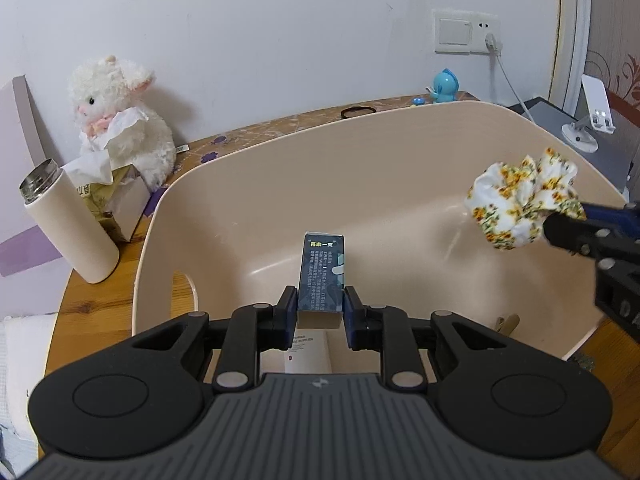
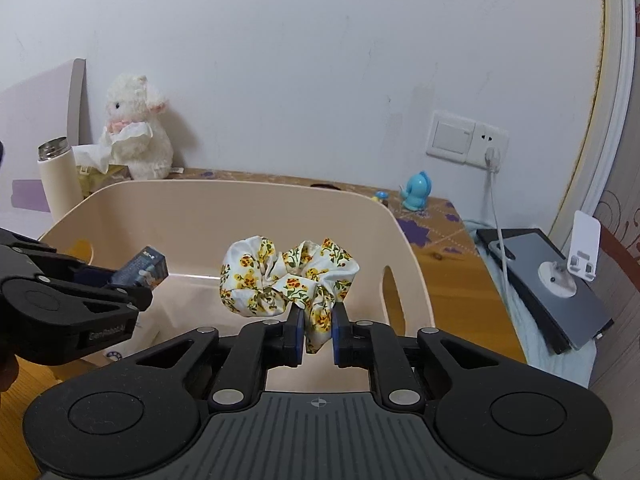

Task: Organize objects
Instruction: 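Lift both held items into the basket and open both tools, then move both tools back to the items beside the basket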

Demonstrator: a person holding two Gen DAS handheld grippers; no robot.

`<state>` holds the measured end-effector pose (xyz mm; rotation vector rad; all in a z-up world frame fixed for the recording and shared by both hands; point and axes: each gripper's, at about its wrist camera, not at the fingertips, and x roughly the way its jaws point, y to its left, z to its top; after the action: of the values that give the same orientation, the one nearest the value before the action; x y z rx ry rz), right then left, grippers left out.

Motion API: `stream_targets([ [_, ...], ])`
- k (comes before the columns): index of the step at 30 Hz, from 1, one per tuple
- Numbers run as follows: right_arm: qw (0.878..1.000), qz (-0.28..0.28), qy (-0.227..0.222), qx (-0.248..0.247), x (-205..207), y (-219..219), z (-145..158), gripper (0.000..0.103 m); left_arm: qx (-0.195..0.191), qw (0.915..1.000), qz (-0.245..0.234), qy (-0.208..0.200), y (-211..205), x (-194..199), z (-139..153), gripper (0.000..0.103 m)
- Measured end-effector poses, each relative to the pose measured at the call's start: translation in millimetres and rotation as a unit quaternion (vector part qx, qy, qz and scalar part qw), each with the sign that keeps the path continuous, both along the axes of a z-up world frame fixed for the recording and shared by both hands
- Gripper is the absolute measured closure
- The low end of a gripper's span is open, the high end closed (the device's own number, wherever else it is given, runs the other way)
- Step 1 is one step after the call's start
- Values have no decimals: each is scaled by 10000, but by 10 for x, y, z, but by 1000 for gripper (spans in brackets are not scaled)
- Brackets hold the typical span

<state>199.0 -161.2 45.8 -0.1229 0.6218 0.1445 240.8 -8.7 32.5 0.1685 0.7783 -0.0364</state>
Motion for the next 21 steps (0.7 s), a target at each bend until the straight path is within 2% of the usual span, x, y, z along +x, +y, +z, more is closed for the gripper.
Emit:
stream_targets([
  [1,10000,6,-8,-4,-8,4,7,77,-61,10000,10,-7,13,-10,17,76],
  [3,10000,48,-63,24,-57,2,39,63,-101,9999,23,-21,27,-53,61,56],
  [4,9999,47,-100,31,-89,-2,62,58,-101,9999,30,-87,33,-92,90,36],
  [5,9999,19,-149,22,-123,-20,87,45,-91,9998,57,-180,35,-136,129,25],
  [6,9998,-21,-198,21,-153,-43,113,36,-80,9994,97,-309,48,-198,177,24],
  [10,9994,-89,-303,153,-278,-156,227,31,-170,9986,90,-502,91,-350,305,14],
  [15,9992,-7,-366,163,-523,-290,335,13,-199,9978,175,-602,149,-520,397,13],
  [17,9991,36,-419,91,-630,-333,373,10,-141,9973,242,-683,163,-600,417,9],
  [21,9987,62,-504,-25,-822,-426,424,7,-215,9968,227,-736,193,-776,458,9],
])
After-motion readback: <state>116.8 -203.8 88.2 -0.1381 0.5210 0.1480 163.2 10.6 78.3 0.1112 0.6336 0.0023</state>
